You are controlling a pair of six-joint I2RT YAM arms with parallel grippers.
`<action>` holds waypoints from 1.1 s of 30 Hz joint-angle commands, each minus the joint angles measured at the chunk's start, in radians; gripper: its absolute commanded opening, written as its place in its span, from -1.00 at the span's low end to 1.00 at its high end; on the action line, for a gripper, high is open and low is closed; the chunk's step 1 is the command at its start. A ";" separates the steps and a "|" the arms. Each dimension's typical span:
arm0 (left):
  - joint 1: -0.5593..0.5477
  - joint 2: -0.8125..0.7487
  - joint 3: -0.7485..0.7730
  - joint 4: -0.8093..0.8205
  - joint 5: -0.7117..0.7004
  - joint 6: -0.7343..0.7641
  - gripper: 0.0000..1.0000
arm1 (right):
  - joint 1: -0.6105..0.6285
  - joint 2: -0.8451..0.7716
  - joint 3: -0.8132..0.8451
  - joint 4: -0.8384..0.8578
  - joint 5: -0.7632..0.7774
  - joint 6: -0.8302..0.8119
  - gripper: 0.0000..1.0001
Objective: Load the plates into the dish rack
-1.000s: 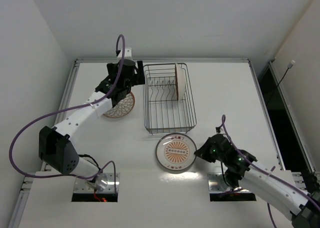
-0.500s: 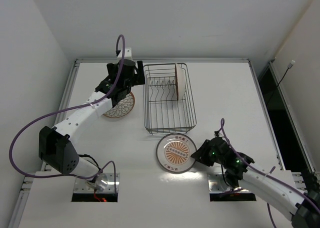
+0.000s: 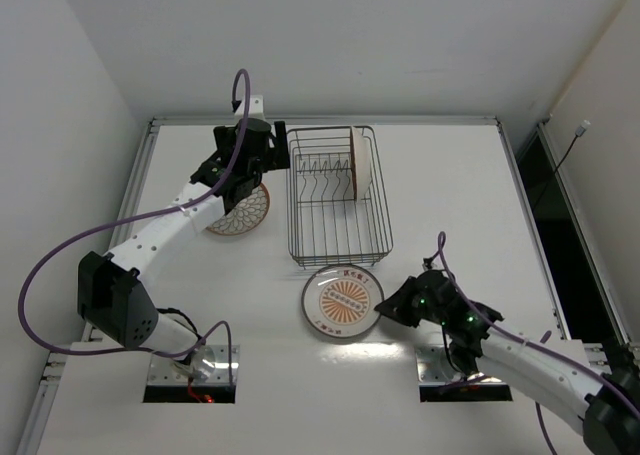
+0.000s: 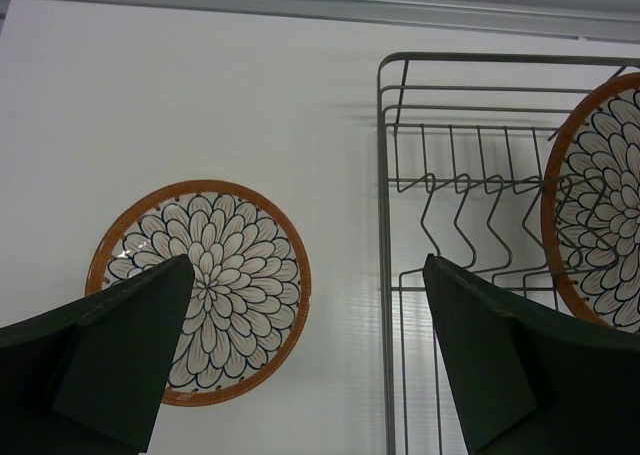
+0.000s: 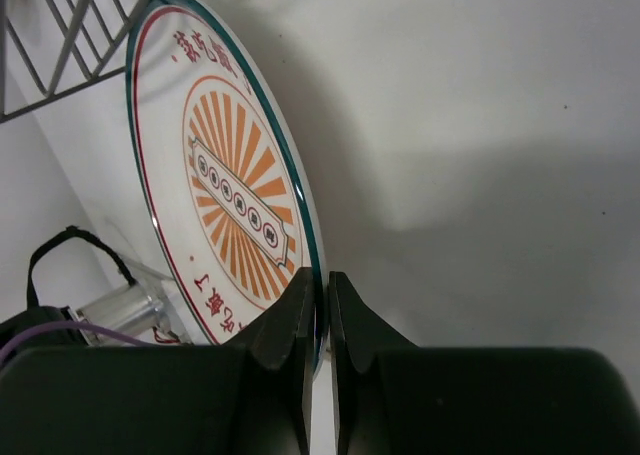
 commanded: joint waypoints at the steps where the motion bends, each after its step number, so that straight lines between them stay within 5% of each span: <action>1: 0.006 0.003 0.038 0.008 -0.014 -0.005 1.00 | -0.003 -0.007 -0.087 0.030 0.014 0.028 -1.00; 11: 0.006 0.003 0.038 0.008 -0.034 -0.005 1.00 | 0.015 -0.250 0.082 -0.305 -0.017 -0.115 -1.00; 18: 0.006 0.003 0.038 0.008 -0.044 -0.005 1.00 | 0.026 -0.240 0.426 -0.679 0.118 -0.406 -1.00; 33: 0.006 0.012 0.047 -0.001 -0.071 0.005 1.00 | 0.026 0.172 1.152 -0.819 0.392 -0.649 -1.00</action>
